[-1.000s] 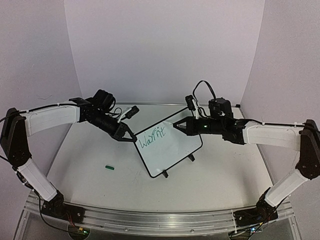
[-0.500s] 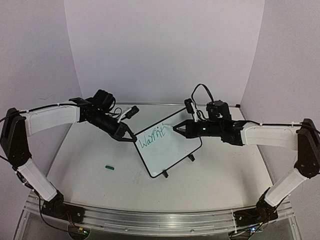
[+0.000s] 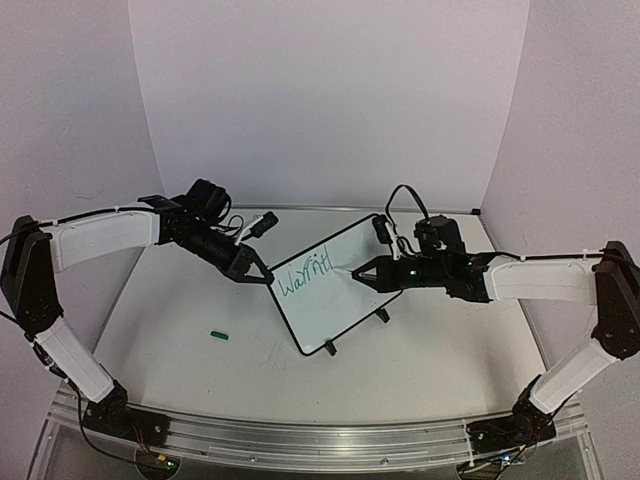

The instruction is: Write a sentence on the whiteboard

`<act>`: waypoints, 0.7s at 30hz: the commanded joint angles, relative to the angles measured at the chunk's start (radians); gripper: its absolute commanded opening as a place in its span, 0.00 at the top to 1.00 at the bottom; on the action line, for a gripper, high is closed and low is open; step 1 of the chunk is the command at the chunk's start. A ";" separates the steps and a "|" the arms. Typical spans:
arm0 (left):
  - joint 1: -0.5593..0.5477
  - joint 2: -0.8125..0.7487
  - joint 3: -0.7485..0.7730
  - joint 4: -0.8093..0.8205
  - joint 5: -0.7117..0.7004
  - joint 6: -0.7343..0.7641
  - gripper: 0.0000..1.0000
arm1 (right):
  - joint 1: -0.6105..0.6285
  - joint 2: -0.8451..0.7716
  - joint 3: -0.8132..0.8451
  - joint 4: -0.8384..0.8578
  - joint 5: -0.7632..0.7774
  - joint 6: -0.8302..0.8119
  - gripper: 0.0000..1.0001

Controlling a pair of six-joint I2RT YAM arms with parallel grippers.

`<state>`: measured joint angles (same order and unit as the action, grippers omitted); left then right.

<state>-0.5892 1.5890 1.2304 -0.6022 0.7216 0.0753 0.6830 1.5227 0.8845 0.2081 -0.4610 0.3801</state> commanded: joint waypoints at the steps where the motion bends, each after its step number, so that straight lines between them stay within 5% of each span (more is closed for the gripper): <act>1: -0.034 0.020 0.014 -0.039 -0.005 0.054 1.00 | -0.002 -0.023 0.009 0.034 0.009 0.013 1.00; 21: -0.034 0.012 0.014 -0.042 -0.009 0.056 1.00 | -0.002 0.030 0.074 0.074 0.015 0.018 1.00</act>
<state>-0.5900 1.5890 1.2304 -0.6022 0.7213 0.0810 0.6830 1.5300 0.9201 0.2461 -0.4618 0.3943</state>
